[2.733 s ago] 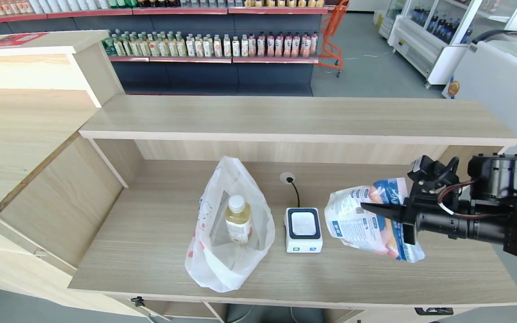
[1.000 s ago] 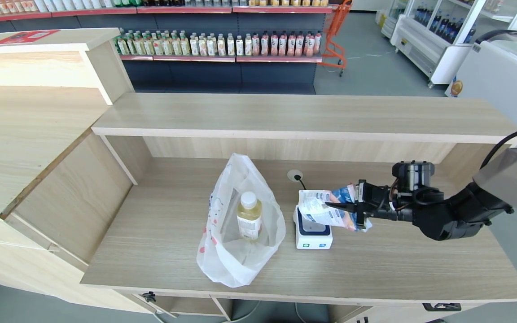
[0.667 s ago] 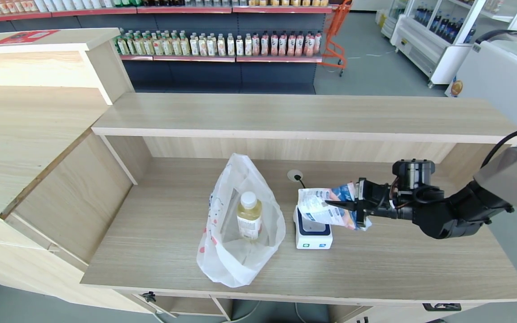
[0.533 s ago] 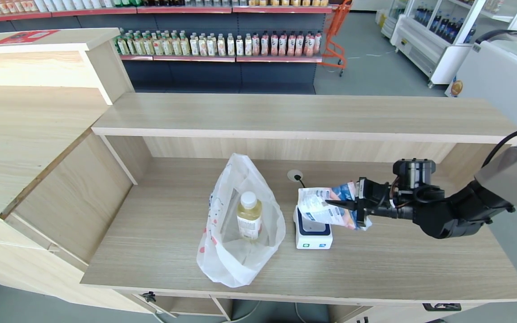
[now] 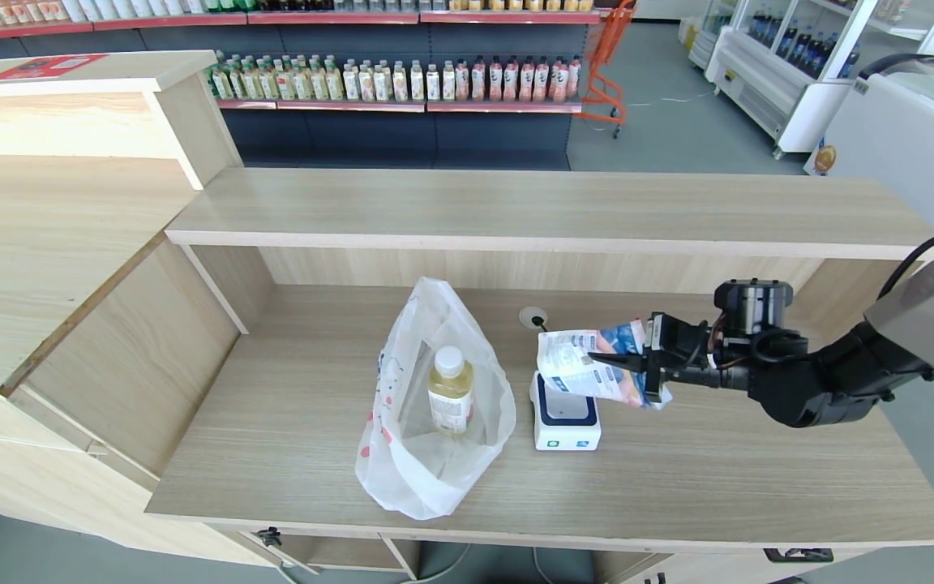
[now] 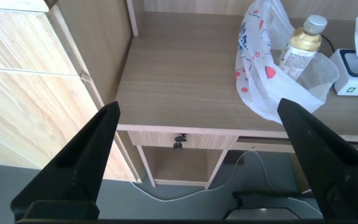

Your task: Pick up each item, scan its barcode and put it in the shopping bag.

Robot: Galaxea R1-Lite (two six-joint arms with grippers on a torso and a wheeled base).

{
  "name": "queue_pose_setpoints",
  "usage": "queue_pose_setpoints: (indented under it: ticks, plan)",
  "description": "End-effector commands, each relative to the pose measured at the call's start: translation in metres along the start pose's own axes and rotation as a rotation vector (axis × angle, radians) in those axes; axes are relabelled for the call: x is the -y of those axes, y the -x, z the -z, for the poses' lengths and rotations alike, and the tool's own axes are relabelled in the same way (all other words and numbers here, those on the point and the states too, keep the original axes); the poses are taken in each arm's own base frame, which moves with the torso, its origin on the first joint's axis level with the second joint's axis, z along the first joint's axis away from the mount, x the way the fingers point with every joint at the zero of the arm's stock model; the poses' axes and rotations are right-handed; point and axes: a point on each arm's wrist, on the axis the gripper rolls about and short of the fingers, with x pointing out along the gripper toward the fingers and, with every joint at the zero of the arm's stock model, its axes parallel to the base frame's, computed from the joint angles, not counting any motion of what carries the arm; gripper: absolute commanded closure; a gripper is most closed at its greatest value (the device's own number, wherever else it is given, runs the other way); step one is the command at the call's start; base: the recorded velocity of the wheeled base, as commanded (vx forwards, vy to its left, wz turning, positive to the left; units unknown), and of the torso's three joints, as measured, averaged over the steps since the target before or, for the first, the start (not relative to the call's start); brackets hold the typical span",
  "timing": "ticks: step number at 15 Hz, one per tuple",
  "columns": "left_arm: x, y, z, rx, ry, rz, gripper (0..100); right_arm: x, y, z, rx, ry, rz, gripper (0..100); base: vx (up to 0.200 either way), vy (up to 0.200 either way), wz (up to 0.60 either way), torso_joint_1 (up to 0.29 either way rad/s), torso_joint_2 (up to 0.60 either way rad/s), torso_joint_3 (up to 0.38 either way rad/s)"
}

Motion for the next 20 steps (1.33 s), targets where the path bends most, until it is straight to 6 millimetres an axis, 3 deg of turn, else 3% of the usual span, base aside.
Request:
queue_pose_setpoints:
  ticks: [1, 9, 11, 15, 20]
  plan:
    - [0.000, 0.000, 0.000, 0.001, 0.000, 0.000, 0, 0.001, 0.000, -0.002, 0.003, 0.007, 0.004, 100, 0.000, 0.000, 0.00, 0.000, 0.00, 0.000]
    - [0.000, 0.000, 0.000, 0.001, 0.000, 0.000, 0, 0.001, -0.002, -0.004, 0.011, 0.017, 0.006, 100, 0.000, 0.000, 0.00, 0.000, 0.00, 0.000]
    - [0.000, 0.000, 0.000, 0.001, 0.000, 0.000, 0, 0.008, 0.006, -0.019, 0.021, -0.030, 0.023, 100, 0.000, 0.000, 0.00, 0.000, 0.00, 0.000]
    - [0.000, 0.000, 0.000, 0.001, 0.000, 0.000, 0, 0.016, 0.052, -0.081, -0.075, -0.639, 0.273, 100, 0.000, 0.000, 0.00, 0.000, 0.00, 0.000]
    - [0.000, 0.000, 0.000, 0.001, 0.000, 0.001, 0, -0.007, 0.064, -0.088, -0.196, -1.034, 0.348, 100, 0.000, 0.000, 0.00, 0.000, 0.00, 0.000]
